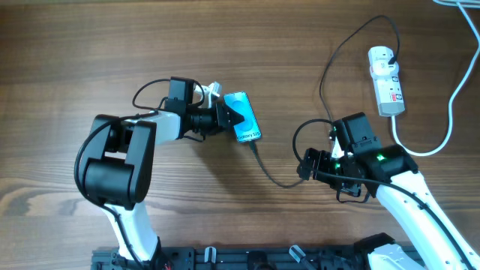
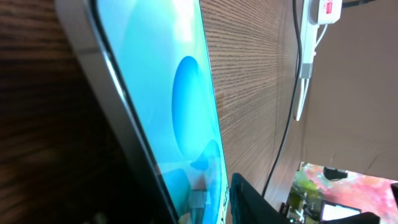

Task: Plug charger to phone and switch on socket

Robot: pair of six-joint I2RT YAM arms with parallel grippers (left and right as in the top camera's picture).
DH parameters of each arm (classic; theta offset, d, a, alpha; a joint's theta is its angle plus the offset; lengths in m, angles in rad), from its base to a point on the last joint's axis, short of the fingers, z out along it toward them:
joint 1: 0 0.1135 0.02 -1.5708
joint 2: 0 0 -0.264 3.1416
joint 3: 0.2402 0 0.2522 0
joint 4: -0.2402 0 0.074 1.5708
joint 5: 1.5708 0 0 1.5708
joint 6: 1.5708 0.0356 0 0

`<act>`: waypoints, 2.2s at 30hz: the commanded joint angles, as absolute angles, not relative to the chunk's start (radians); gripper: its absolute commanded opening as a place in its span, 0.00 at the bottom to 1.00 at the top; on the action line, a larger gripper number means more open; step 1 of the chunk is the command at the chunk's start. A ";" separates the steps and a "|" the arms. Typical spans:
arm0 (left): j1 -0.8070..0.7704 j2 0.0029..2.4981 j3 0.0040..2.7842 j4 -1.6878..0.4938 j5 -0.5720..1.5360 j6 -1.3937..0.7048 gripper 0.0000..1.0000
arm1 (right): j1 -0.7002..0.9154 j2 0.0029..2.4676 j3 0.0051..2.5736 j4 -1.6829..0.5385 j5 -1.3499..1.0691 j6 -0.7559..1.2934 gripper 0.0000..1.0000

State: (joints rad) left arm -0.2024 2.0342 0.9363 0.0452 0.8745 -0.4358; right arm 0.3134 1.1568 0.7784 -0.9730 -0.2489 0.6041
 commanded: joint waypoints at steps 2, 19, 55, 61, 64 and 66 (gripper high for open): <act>-0.190 2.127 0.883 -0.020 0.533 -0.400 0.51 | 0.313 1.161 0.771 -0.966 -0.232 0.605 0.99; -0.189 2.127 0.883 0.001 0.522 -0.472 0.56 | 0.313 1.162 0.770 -0.981 -0.233 0.605 0.99; -0.063 0.526 0.883 -1.173 0.419 -0.344 0.90 | 0.313 1.162 0.770 -0.758 -0.232 0.605 0.99; -0.063 0.004 0.884 -1.239 0.321 -0.353 1.00 | 0.312 1.161 0.808 -0.720 -0.191 0.617 0.99; -0.063 0.010 0.887 -1.240 0.324 -0.404 1.00 | 0.288 1.161 0.960 -0.853 -0.041 0.694 0.91; -0.063 0.010 0.887 -1.255 0.324 -0.403 1.00 | 0.219 1.161 1.090 -0.953 -0.023 0.691 0.76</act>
